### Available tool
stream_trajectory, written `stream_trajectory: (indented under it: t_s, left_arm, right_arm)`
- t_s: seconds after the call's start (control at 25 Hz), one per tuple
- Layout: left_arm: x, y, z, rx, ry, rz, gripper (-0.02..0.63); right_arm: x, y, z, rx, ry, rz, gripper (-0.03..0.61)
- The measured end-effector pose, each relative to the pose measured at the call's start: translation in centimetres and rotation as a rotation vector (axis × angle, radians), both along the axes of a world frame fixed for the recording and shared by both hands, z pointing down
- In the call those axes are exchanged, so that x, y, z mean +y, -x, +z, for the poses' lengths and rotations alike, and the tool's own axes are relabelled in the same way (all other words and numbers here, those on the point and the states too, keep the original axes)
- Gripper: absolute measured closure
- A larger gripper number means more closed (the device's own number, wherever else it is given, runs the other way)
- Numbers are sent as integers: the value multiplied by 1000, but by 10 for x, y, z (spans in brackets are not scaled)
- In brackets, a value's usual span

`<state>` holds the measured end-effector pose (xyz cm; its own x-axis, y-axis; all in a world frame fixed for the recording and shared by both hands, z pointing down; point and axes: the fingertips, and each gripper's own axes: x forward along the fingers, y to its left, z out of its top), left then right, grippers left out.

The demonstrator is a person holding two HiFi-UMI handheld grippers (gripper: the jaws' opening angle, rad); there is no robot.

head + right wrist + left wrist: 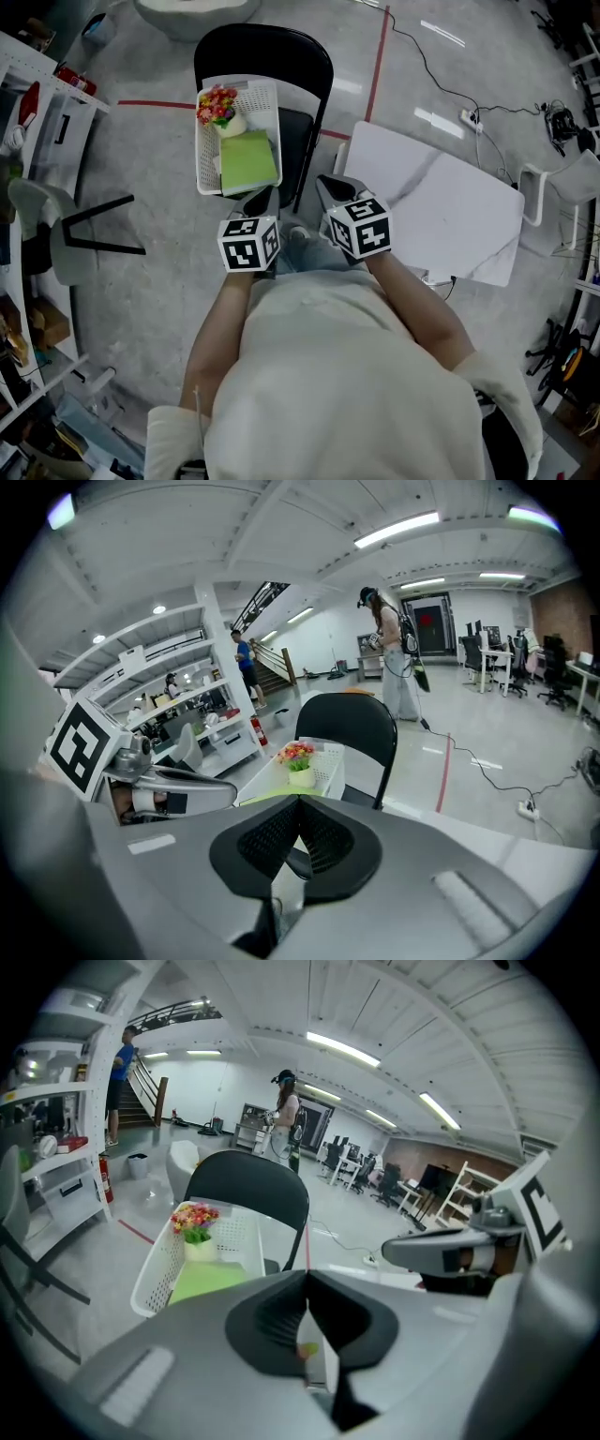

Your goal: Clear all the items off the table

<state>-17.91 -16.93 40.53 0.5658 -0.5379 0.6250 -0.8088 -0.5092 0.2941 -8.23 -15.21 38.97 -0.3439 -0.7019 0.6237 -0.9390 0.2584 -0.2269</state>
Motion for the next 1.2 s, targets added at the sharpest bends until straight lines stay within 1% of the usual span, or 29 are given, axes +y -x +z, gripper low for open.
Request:
stream_trajectory:
  t_s: [0.12, 0.28, 0.44, 0.8, 1.2]
  left_arm:
    - [7, -11, -4, 4, -3, 53, 603]
    - [24, -25, -4, 6, -4, 148, 603]
    - [46, -28, -4, 0, -10, 234, 603]
    - [107, -13, -2, 6, -7, 368, 603]
    - [163, 19, -15, 26, -47, 439, 603]
  right_arm:
    - [16, -15, 2, -6, 9, 66, 580]
    - [43, -34, 7, -11, 18, 175, 580]
    - [73, -39, 10, -19, 33, 273, 580]
    - [140, -12, 7, -19, 21, 398, 580]
    - [205, 34, 0, -15, -17, 455, 580]
